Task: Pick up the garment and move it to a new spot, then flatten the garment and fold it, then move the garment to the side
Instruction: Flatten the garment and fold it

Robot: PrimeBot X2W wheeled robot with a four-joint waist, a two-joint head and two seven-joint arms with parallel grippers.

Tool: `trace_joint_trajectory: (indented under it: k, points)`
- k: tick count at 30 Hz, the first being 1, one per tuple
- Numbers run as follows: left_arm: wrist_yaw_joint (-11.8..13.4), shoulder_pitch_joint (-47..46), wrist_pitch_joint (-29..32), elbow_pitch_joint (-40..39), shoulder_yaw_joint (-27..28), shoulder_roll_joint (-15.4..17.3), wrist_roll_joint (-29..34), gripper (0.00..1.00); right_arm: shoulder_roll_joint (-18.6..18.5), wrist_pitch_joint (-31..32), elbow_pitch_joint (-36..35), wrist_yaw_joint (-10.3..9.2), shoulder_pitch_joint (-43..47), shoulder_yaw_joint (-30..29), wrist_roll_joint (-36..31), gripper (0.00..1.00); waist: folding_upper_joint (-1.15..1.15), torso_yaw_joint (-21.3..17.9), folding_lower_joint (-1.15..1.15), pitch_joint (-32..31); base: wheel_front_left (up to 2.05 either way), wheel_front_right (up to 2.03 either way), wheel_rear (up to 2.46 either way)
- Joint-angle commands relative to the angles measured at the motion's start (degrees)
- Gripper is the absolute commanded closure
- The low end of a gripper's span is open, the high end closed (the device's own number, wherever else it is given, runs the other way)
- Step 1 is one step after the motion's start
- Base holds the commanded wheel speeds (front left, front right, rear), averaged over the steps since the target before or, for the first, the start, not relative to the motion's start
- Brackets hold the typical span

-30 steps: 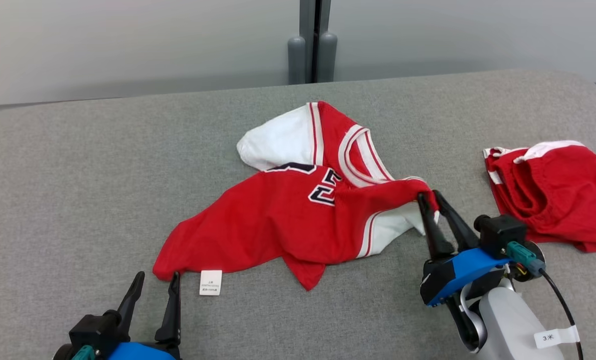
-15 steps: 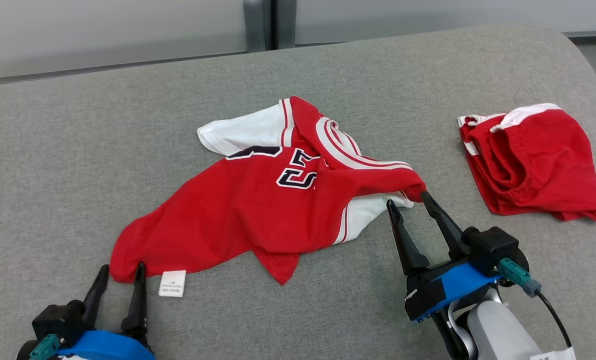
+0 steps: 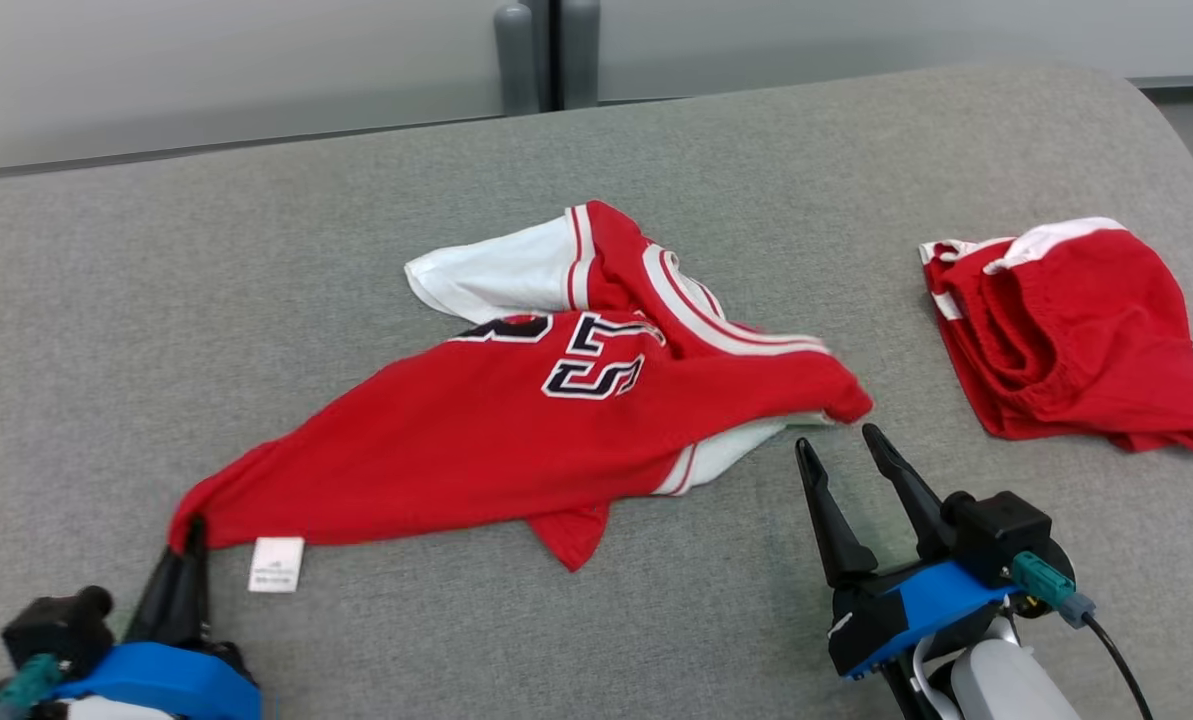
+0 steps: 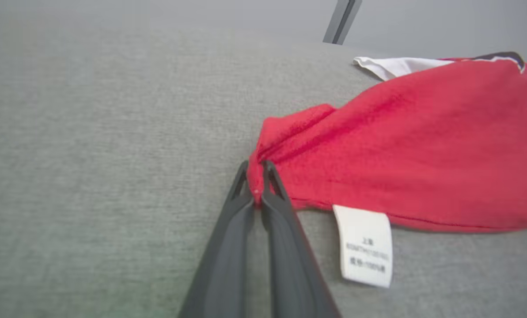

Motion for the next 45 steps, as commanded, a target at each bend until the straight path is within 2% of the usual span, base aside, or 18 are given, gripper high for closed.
trace_joint_trajectory:
  k: [1,5,11,12,13,14,19,20,21,22,23,31,37,41,45]
  points:
    - [0.2,-0.7,0.0,-0.6,1.5,0.4,0.4,1.0,-0.2,-0.3,0.5,0.0,0.9,-0.2,-0.5,0.0,0.0,0.4,0.0,-0.1,0.0,0.0,0.0]
    - [0.2,-1.4,0.0,-1.2,6.1,0.5,1.5,1.0,-0.2,-0.3,3.4,0.0,1.2,-0.7,-1.2,0.0,0.0,1.5,0.0,-0.1,0.0,0.0,0.0]
    - [0.2,-2.3,0.0,-1.7,8.6,0.3,2.6,1.0,-0.2,-0.2,7.3,0.01,0.4,-0.8,-2.2,0.0,0.0,3.4,0.0,0.7,0.0,0.0,0.0]
    - [0.2,-2.4,0.0,-2.0,8.7,0.0,2.7,0.62,-0.2,-0.2,7.9,0.0,0.2,-0.7,-2.5,0.0,0.0,3.8,0.0,0.8,0.0,0.0,0.0]
    - [0.2,-2.3,0.0,-2.2,8.4,-0.3,2.9,0.05,-0.2,-0.2,8.4,0.0,-0.1,-0.7,-2.6,0.0,0.0,4.3,0.0,1.0,0.0,0.0,0.0]
    - [0.2,-2.3,0.0,-2.5,8.2,-0.4,3.1,0.0,-0.2,-0.2,8.6,0.0,-0.5,-0.7,-2.6,0.0,0.0,4.6,0.0,1.0,0.0,0.0,0.0]
    - [0.2,-1.4,0.0,-4.2,6.7,-1.3,3.8,0.0,-0.2,-0.2,9.9,0.0,-2.1,-0.2,-3.0,0.0,0.0,6.7,0.0,1.0,0.0,0.0,0.0]
    - [0.2,-1.0,0.0,-4.5,6.4,-1.4,4.0,0.0,-0.2,-0.2,10.0,0.0,-2.3,0.2,-2.9,0.11,0.0,7.0,0.0,0.8,0.0,0.0,0.0]
    - [0.2,-0.6,0.0,-4.8,6.3,-1.5,4.0,0.0,-0.2,-0.2,10.0,0.0,-2.5,0.8,-2.7,0.77,0.0,7.2,0.0,0.6,0.0,0.0,0.0]
    - [0.2,-0.3,0.0,-5.1,6.0,-1.7,4.2,0.0,-0.2,-0.2,9.9,0.0,-2.7,1.3,-2.3,0.77,0.0,7.4,0.0,0.2,0.0,0.0,0.0]
    - [0.2,0.2,0.0,-5.3,5.9,-1.8,4.4,0.0,-0.2,-0.2,9.3,0.0,-2.9,1.7,-1.8,1.0,0.0,7.4,0.0,-0.2,0.0,0.0,0.0]
    - [0.1,3.2,0.0,-5.6,5.8,-4.3,6.6,0.0,-0.2,-0.2,0.4,0.0,-1.2,2.8,1.8,1.0,0.0,6.0,0.0,-4.9,0.0,0.0,0.0]
    - [0.1,3.8,0.0,-6.1,5.2,-5.9,7.9,0.0,-0.2,-0.2,-4.6,0.0,-1.2,2.8,2.4,1.0,0.0,6.5,0.0,-5.4,0.0,0.0,0.0]
    - [0.1,3.0,0.0,-6.5,3.5,-5.3,7.3,0.0,-0.2,-0.2,-4.3,0.01,-3.5,2.3,1.8,1.0,0.0,8.4,0.0,-3.4,0.0,0.0,0.0]
    - [0.1,1.2,0.0,-6.9,0.8,-4.0,5.8,0.0,-0.2,0.6,0.9,0.01,-8.6,1.0,0.0,1.0,0.0,12.0,0.0,-0.4,0.0,0.0,0.0]
